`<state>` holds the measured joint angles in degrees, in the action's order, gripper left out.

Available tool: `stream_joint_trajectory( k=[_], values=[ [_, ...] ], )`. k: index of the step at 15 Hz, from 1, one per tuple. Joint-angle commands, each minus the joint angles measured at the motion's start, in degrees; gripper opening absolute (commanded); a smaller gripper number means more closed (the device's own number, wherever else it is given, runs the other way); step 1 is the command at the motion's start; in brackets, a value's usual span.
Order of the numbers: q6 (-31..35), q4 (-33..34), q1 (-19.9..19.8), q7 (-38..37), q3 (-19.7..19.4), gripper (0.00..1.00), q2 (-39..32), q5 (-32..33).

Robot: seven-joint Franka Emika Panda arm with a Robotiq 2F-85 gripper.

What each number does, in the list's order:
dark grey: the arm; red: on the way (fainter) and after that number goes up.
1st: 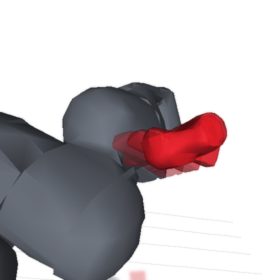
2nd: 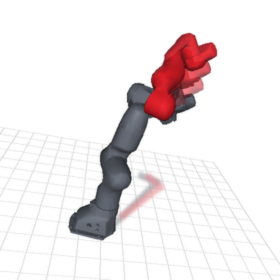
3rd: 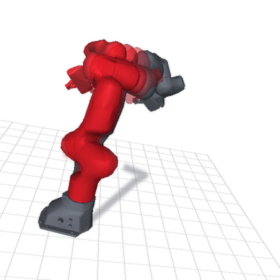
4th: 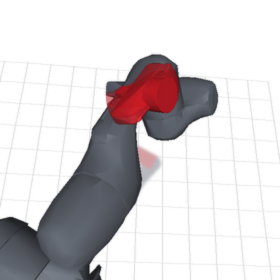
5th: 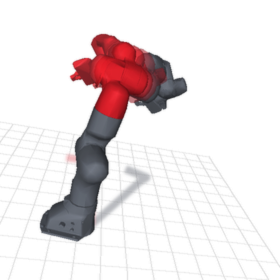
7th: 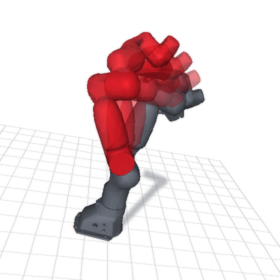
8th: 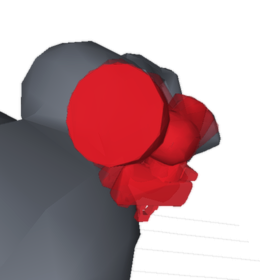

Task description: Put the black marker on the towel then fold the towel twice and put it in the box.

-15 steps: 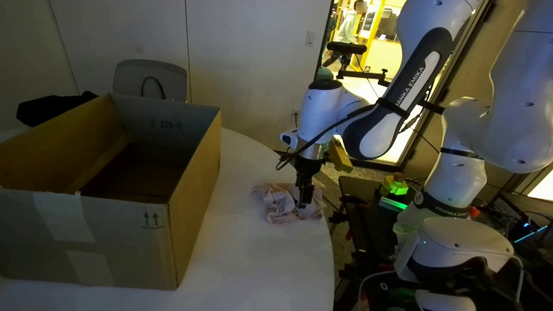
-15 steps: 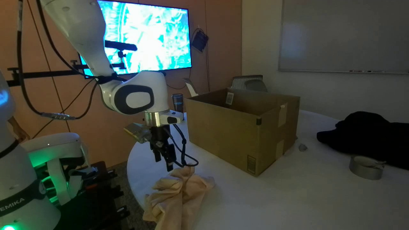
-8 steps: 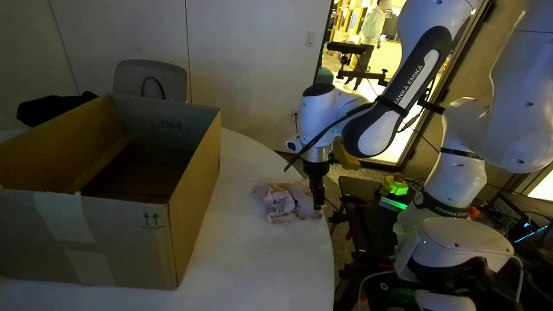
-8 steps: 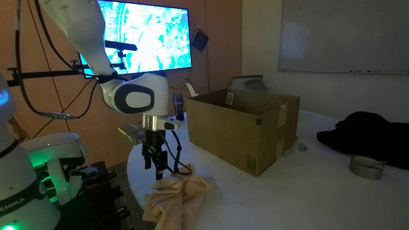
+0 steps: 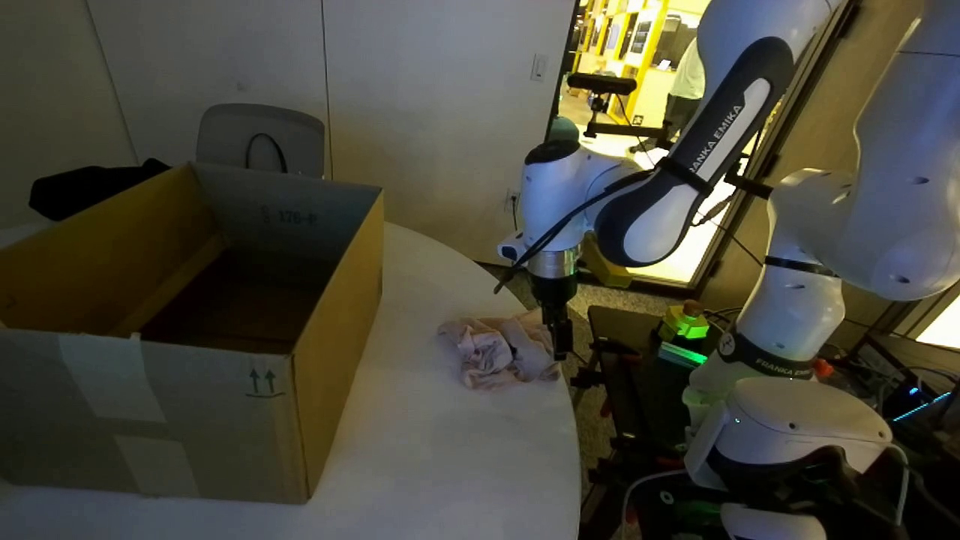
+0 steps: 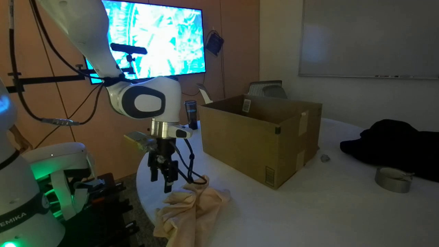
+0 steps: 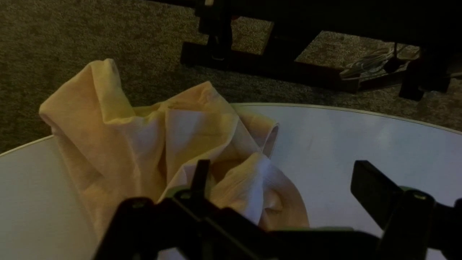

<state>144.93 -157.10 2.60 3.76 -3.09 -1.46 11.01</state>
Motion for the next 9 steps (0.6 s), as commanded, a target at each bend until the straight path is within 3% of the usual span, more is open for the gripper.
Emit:
stream_joint_trajectory(
  k=[1, 9],
  values=[
    [5.8, -0.1, -1.4, 1.3, 0.7, 1.0, -3.1, 1.0],
    [18.2, 2.0, -1.3, -2.5, -3.3, 1.0, -14.4, 8.2]
  ],
)
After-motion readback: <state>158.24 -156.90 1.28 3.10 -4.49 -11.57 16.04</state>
